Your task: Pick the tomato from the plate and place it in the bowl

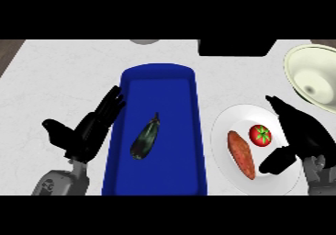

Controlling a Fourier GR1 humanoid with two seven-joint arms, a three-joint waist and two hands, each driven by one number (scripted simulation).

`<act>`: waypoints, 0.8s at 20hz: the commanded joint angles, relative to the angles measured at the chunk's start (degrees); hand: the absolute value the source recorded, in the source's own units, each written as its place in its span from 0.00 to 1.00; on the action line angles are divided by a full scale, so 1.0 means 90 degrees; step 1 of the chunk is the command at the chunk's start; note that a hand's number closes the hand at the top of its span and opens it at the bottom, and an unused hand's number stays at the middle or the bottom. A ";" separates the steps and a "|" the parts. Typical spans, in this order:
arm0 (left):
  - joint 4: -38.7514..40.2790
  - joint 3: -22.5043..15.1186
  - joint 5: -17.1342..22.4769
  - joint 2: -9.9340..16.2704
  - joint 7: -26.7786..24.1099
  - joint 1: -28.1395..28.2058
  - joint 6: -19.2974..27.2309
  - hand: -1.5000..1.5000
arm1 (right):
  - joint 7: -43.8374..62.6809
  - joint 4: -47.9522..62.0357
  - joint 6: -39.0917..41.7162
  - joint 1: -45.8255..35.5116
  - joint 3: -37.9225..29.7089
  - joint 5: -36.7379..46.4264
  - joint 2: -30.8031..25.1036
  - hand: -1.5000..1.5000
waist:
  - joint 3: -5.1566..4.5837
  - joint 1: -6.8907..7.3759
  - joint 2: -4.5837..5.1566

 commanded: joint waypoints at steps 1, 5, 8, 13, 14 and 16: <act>0.0088 0.0074 -0.0047 -0.0060 -0.0096 0.0078 -0.0036 0.50 | 0.0719 0.0272 0.0515 -0.0149 0.0166 0.0172 0.0292 0.00 | 0.0001 -0.0020 -0.0005; 0.0084 0.0116 -0.0135 -0.0192 -0.0223 0.0012 -0.0013 0.50 | 0.0469 0.0828 0.0950 -0.0460 -0.0208 -0.0074 0.0297 0.00 | 0.0002 -0.0017 -0.0002; -0.0137 0.0090 -0.0145 -0.0255 0.0206 -0.0048 0.0062 0.50 | 0.0405 0.0795 0.0988 -0.0225 -0.0176 0.0178 0.0421 0.00 | 0.0004 -0.0029 -0.0009; -0.0300 0.0098 -0.0261 -0.0319 0.0232 0.0197 -0.0121 0.50 | -0.0720 0.1151 0.0792 0.0143 -0.0446 0.0810 0.0474 0.00 | 0.0005 -0.0037 -0.0010; -0.0100 0.0177 -0.0272 -0.0224 -0.0035 0.0335 -0.0301 0.50 | -0.0449 0.1417 0.0643 -0.0030 -0.0071 0.1173 0.0904 0.00 | 0.0005 -0.0022 -0.0007; -0.0343 0.0277 -0.0294 -0.0203 0.0293 0.0223 -0.0239 0.50 | -0.0136 0.0771 0.0785 0.0398 -0.0123 0.1269 0.1012 0.00 | 0.0004 -0.0047 -0.0013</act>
